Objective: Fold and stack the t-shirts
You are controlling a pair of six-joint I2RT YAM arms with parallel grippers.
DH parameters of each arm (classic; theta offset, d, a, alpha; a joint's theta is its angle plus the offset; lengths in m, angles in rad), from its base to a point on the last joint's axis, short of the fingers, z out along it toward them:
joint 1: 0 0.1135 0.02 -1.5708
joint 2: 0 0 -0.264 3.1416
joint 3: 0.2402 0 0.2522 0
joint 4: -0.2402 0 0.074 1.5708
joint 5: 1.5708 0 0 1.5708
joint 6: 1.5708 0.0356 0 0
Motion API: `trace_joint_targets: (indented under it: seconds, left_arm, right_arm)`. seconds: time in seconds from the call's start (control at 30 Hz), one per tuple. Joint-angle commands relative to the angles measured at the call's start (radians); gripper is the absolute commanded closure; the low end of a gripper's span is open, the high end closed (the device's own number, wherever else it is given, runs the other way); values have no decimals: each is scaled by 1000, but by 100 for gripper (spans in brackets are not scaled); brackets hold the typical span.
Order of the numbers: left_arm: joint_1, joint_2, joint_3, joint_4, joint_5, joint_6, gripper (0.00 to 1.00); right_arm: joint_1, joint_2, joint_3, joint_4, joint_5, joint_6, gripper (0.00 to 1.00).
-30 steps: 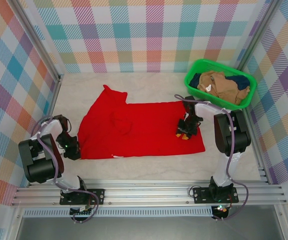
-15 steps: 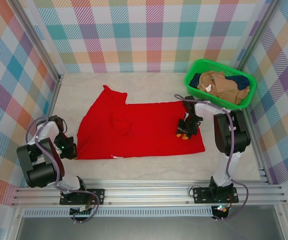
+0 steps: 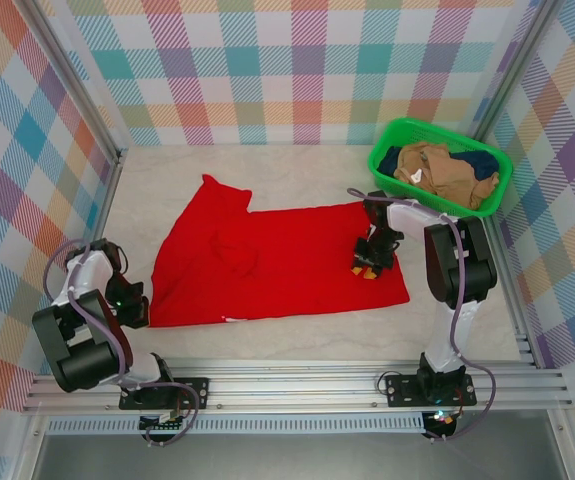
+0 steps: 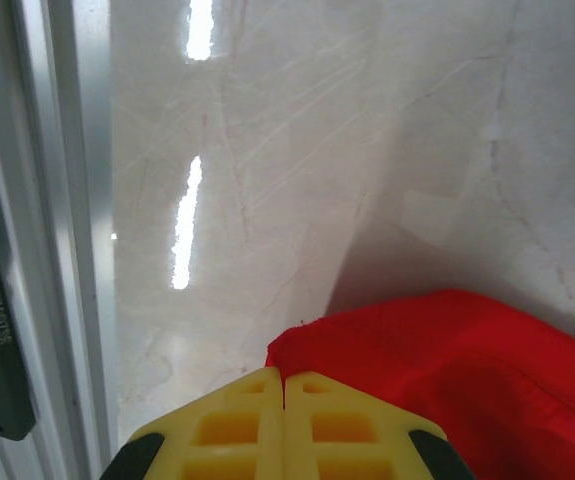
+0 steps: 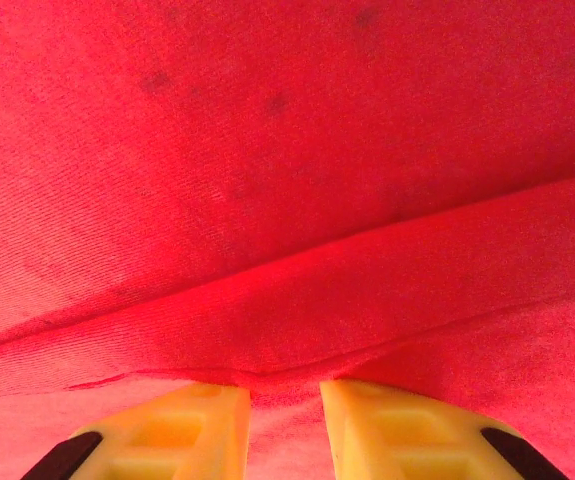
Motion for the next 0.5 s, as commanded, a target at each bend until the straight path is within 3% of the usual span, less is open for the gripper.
trace_joint_targets:
  seconds: [0.0, 0.17, 0.27, 0.37, 0.47]
  left_arm:
    - [20, -42, -7, -61, -76, 56, 100]
    - [8, 7, -65, 66, 17, 61, 100]
    - [0, 56, -62, 93, 31, 68, 100]
    - [-6, 65, -49, 101, 18, 73, 100]
    - [-11, 70, -42, 108, 16, 75, 100]
  right_arm:
    - [-4, 52, -10, -19, 74, 0, 72]
    - [35, -74, 9, 36, 43, -16, 60]
    - [104, -128, 75, 99, -17, -21, 58]
    - [179, -58, 205, 134, -93, 8, 60]
    - [255, 115, 403, 177, -176, 67, 63]
